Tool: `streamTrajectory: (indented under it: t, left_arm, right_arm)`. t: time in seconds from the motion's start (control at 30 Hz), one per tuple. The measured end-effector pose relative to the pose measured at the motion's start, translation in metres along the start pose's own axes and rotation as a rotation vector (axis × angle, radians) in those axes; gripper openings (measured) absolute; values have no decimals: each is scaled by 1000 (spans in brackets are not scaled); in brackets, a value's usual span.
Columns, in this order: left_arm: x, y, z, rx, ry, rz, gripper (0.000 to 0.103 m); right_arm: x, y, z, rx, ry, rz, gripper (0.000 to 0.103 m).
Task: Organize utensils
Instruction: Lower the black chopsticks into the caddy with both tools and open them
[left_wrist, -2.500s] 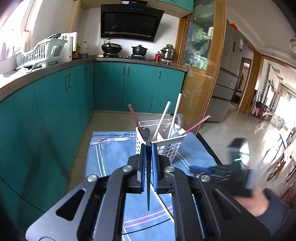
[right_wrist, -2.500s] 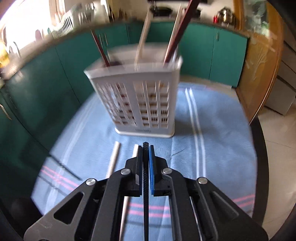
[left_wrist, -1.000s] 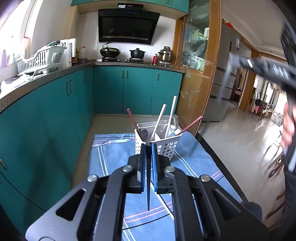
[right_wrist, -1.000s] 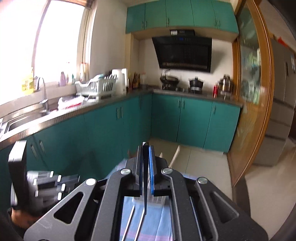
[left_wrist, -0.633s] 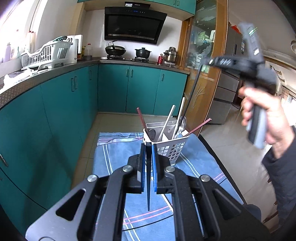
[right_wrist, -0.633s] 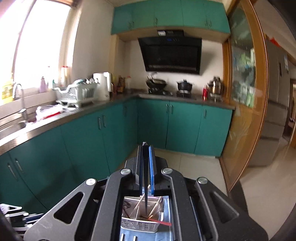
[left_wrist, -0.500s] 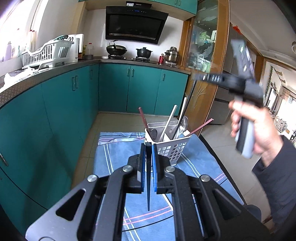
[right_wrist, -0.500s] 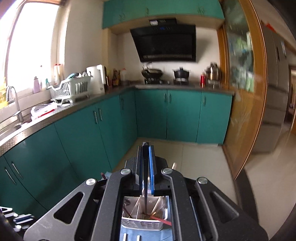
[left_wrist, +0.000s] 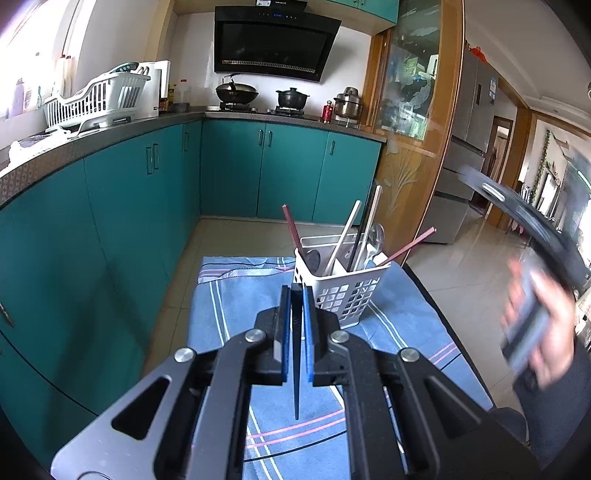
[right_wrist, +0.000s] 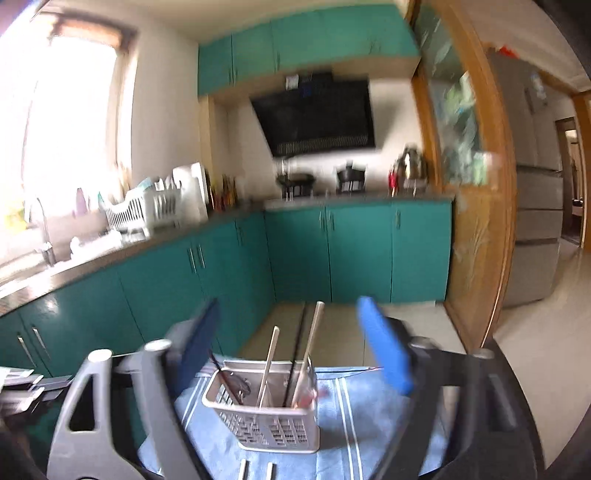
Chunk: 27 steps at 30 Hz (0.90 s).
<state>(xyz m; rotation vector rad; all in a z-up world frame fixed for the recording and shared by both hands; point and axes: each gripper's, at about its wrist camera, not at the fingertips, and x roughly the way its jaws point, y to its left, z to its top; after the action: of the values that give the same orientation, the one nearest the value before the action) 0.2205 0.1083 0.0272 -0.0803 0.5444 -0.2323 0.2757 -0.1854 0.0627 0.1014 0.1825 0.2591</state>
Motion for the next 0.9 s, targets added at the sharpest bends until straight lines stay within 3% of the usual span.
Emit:
streamTrajectory:
  t: [0.1, 0.23, 0.33, 0.43, 0.6, 0.9]
  left_arm:
    - [4, -5, -1, 10, 10, 5, 6]
    - [9, -17, -4, 25, 14, 9, 6]
    - [7, -23, -8, 28, -6, 28, 6]
    - [-1, -27, -10, 18, -36, 33, 6]
    - [-18, -33, 13, -22, -66, 6, 6]
    - [-21, -66, 123, 19, -159, 27, 6]
  right_arm:
    - [-51, -13, -53, 16, -60, -6, 100]
    - [-80, -27, -143, 14, 46, -43, 100]
    - [-82, -35, -185, 42, 116, -49, 100]
    - [-67, -41, -189, 62, 224, 17, 100]
    - [-65, -47, -193, 65, 256, 30, 100]
    - [-68, -63, -195, 118, 289, 62, 100]
